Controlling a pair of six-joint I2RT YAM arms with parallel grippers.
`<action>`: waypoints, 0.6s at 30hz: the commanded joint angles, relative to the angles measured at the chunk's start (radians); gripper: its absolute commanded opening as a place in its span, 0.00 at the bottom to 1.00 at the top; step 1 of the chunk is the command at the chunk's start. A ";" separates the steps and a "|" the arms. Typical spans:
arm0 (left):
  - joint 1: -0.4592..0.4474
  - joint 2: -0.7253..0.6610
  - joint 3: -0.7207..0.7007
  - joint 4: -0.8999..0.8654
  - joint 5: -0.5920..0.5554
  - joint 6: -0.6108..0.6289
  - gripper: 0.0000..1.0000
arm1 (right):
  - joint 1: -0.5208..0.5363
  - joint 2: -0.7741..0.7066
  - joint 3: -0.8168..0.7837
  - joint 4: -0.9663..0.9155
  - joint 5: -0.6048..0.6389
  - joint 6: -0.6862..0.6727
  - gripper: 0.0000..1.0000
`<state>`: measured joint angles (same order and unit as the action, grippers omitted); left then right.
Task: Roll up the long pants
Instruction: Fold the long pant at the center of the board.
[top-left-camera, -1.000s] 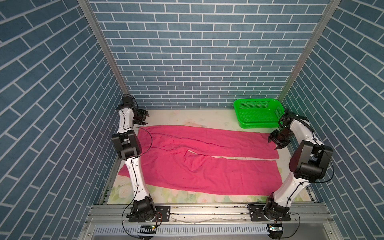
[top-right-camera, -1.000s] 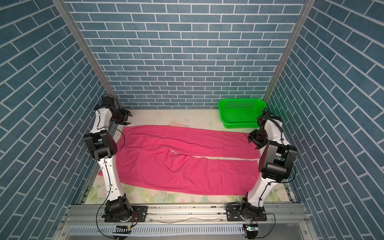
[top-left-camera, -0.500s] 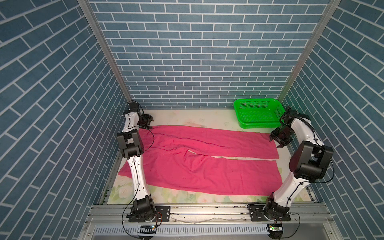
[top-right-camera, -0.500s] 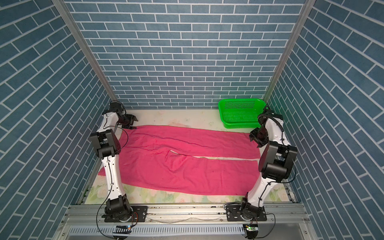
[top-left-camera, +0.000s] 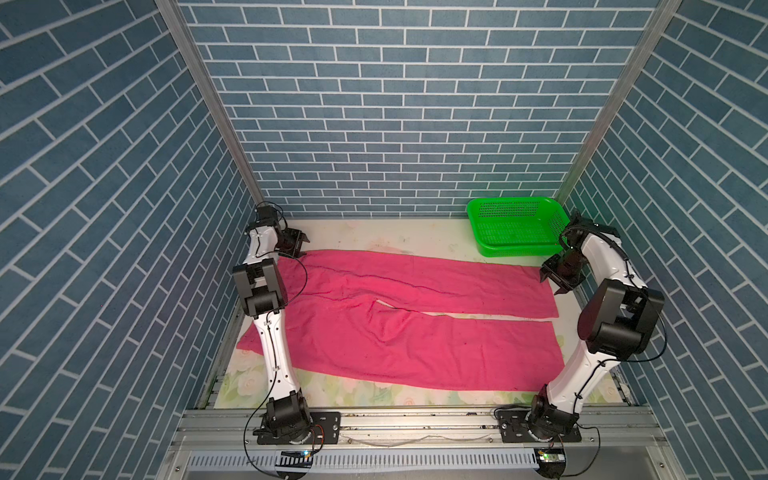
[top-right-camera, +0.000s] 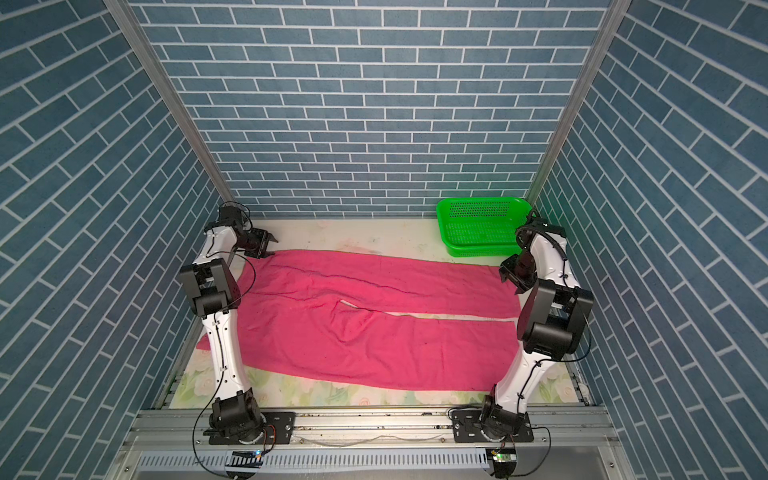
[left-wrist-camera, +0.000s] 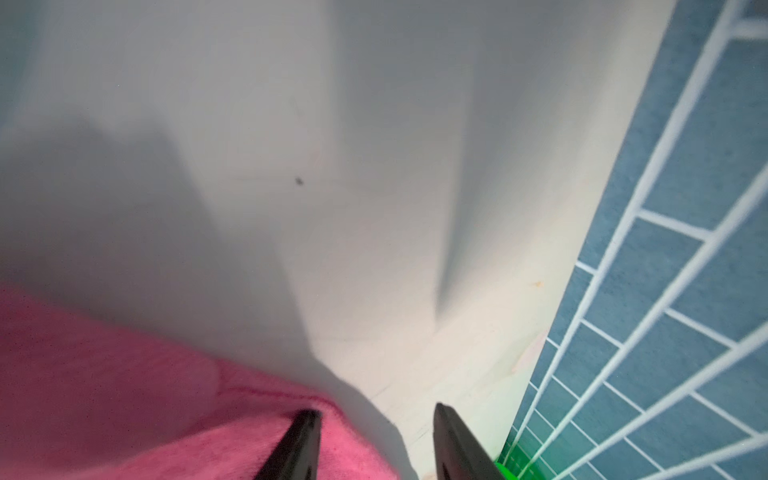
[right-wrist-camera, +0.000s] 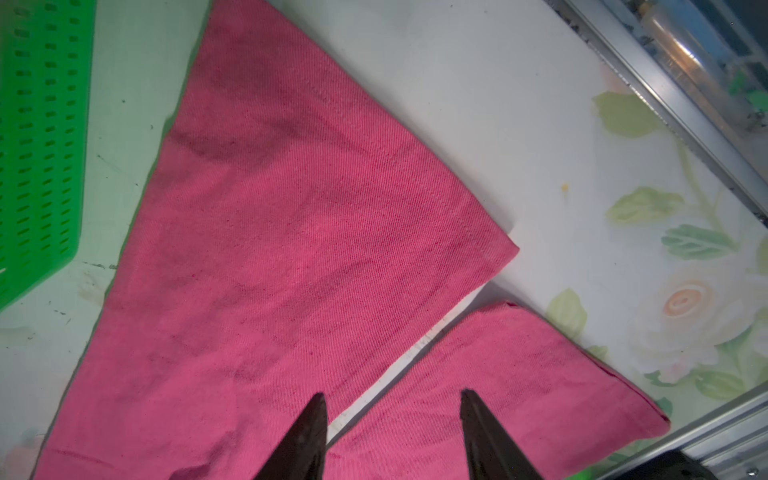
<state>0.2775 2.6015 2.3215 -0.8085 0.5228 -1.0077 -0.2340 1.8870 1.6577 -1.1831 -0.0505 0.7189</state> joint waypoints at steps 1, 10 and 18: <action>-0.027 0.095 -0.113 -0.202 -0.114 0.093 0.53 | 0.001 0.020 0.022 -0.037 0.028 0.049 0.53; -0.030 0.050 -0.154 -0.244 -0.137 0.104 0.51 | 0.001 0.034 0.016 -0.011 0.019 0.063 0.52; -0.063 0.061 -0.141 -0.458 -0.331 0.187 0.41 | 0.000 0.022 0.010 -0.024 0.044 0.057 0.52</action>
<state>0.2424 2.5500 2.2620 -0.8894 0.3912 -0.8707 -0.2340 1.9022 1.6577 -1.1778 -0.0402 0.7368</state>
